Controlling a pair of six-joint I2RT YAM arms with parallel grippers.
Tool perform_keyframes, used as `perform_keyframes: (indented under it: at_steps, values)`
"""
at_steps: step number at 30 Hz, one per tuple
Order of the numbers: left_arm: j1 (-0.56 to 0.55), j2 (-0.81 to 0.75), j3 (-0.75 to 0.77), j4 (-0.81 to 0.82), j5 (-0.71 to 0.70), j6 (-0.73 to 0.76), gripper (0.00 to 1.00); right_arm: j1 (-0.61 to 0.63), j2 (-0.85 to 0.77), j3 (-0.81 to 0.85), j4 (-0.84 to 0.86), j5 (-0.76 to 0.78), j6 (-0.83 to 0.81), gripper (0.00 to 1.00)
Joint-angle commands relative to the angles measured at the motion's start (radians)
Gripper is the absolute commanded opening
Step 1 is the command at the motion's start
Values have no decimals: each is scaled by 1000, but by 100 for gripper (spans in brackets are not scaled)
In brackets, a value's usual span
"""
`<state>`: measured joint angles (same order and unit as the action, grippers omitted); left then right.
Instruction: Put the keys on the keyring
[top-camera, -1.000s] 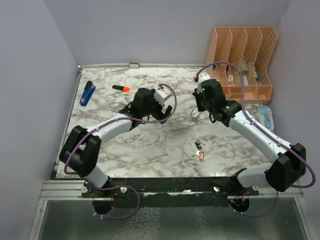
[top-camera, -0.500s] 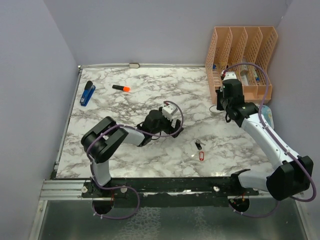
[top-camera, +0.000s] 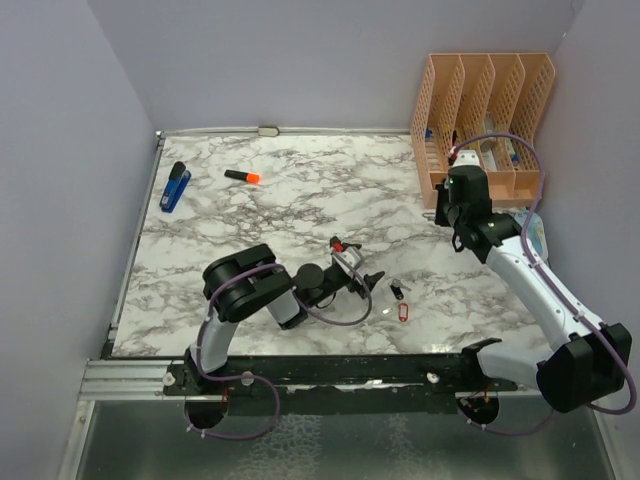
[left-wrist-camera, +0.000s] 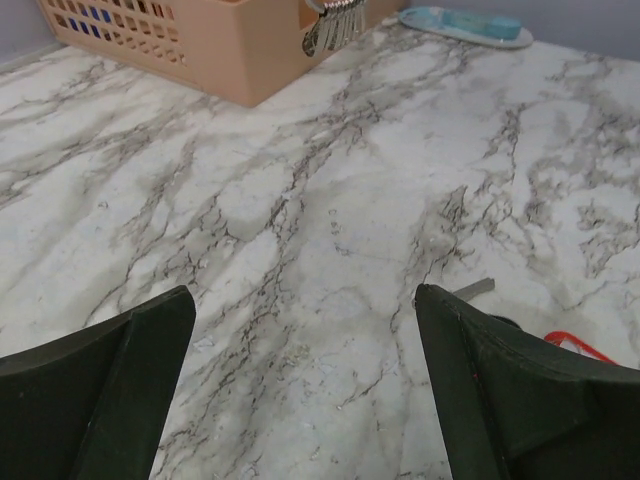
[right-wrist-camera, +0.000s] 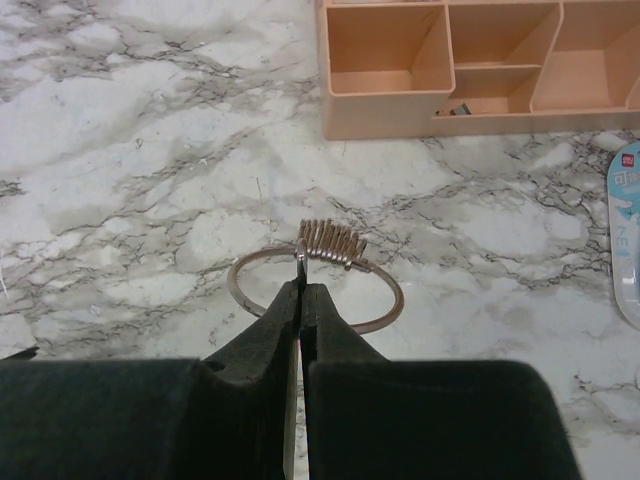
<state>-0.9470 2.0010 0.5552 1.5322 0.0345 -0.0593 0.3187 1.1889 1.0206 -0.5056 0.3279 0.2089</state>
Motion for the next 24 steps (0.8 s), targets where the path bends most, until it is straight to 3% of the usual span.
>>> perform_keyframes:
  at_steps: [1,9,24]
  values:
    - [-57,88,23,256,-117,90,95,-4,-13,-16,52,29,16,1]
    - [-99,197,98,256,-187,157,92,-4,-26,-48,63,40,27,1]
    - [-117,148,102,256,-79,164,92,-4,-26,-93,70,45,23,1]
